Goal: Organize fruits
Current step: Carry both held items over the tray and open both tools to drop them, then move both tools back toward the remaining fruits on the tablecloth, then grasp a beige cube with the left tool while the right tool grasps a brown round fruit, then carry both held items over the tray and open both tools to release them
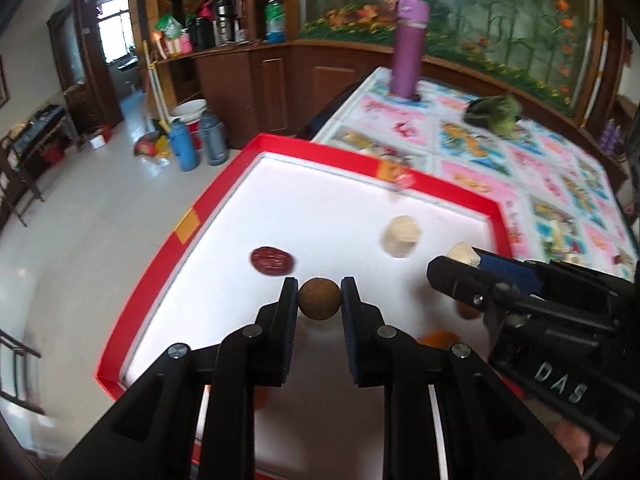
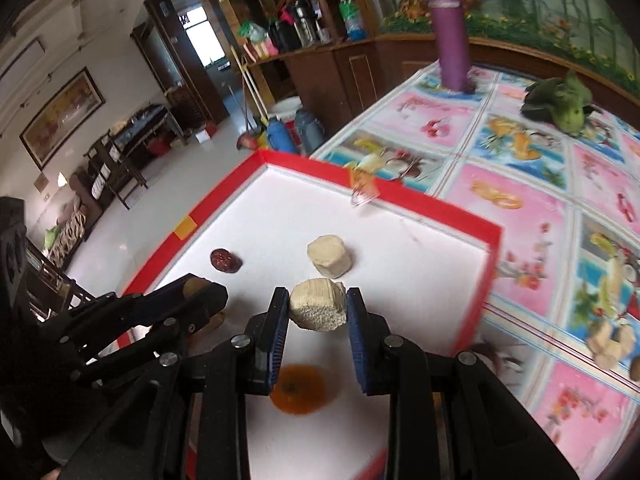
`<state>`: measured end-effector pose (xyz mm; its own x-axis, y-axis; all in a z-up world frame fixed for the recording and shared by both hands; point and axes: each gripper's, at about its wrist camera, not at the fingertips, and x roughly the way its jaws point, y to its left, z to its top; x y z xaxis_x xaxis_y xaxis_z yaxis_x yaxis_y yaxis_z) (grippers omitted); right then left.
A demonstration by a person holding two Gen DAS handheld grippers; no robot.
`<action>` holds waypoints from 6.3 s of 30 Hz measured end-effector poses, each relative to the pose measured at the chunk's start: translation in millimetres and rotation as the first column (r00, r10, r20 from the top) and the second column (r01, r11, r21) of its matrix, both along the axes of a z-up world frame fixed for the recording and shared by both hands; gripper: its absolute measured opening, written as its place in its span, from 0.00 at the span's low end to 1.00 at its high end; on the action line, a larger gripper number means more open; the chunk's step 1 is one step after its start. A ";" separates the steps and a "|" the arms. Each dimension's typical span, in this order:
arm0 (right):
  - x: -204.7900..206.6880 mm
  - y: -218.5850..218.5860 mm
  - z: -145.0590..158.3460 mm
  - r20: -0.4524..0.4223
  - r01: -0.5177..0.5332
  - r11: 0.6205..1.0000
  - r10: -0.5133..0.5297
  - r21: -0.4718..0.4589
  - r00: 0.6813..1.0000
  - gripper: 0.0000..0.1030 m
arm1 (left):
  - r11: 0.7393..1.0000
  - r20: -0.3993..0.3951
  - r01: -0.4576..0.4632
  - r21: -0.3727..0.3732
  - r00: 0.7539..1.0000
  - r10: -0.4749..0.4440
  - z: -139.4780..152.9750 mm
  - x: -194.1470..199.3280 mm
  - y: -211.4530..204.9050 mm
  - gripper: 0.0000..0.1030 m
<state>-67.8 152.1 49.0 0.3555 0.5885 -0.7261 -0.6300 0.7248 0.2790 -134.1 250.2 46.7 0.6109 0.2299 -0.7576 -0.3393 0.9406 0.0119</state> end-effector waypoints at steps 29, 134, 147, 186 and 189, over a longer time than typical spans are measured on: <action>-31.1 -128.2 45.1 0.152 0.143 0.986 -0.155 0.087 0.976 0.42 | 0.991 0.274 0.071 0.111 0.957 -0.099 69.5 -56.7 -66.2 1.00; 58.7 -266.3 -29.0 -0.027 0.357 0.932 -0.360 -0.066 0.933 0.37 | 0.731 -0.076 0.651 -0.204 0.734 -0.675 -31.2 81.2 -209.3 0.69; 59.4 -260.5 -32.2 0.025 0.372 0.924 -0.372 -0.085 0.928 0.22 | 0.736 -0.064 0.645 -0.205 0.742 -0.668 -31.8 84.8 -211.8 0.54; 30.5 -240.5 -9.9 0.052 0.348 0.936 -0.351 0.054 0.935 0.21 | 0.784 0.098 0.605 -0.141 0.796 -0.597 24.4 4.9 -199.6 0.25; 19.1 -210.7 -4.8 0.014 0.280 0.956 -0.282 0.093 0.959 0.20 | 0.823 0.124 0.554 -0.126 0.832 -0.541 34.4 -8.4 -171.5 0.25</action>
